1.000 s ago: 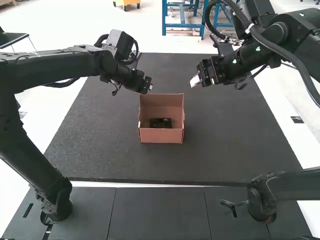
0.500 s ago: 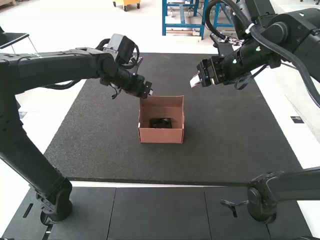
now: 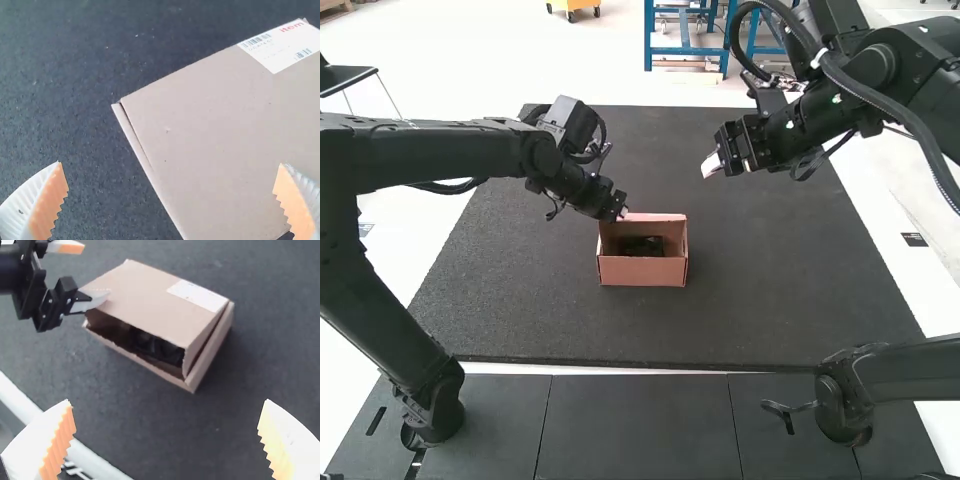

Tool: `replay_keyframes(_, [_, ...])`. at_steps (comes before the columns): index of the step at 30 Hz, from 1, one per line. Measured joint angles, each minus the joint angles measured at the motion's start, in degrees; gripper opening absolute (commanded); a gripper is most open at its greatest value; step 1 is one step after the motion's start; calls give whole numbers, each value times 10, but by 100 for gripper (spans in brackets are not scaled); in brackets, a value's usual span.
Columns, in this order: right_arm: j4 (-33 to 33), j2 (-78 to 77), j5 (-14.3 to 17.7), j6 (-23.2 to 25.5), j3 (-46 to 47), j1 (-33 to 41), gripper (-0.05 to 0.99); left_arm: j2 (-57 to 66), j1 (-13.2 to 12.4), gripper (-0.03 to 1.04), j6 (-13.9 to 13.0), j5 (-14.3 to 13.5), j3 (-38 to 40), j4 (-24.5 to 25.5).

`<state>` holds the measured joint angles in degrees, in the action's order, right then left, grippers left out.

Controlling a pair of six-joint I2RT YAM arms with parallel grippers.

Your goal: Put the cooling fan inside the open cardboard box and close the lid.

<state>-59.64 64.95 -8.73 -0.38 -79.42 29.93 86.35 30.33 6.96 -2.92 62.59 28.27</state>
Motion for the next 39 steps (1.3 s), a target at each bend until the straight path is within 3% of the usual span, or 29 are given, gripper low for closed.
replay_keyframes(26, [-6,-31,0,12,27,0,83,26,0,97,10,7,-113,-117])
replay_keyframes(29, [-6,-31,-1,13,27,0,83,26,-1,97,16,9,-112,-108])
replay_keyframes(34, [-6,-36,-1,17,27,0,83,7,-1,97,33,10,-84,-38])
replay_keyframes(39, [16,-48,-1,23,32,0,83,-69,-7,97,42,12,-60,-16])
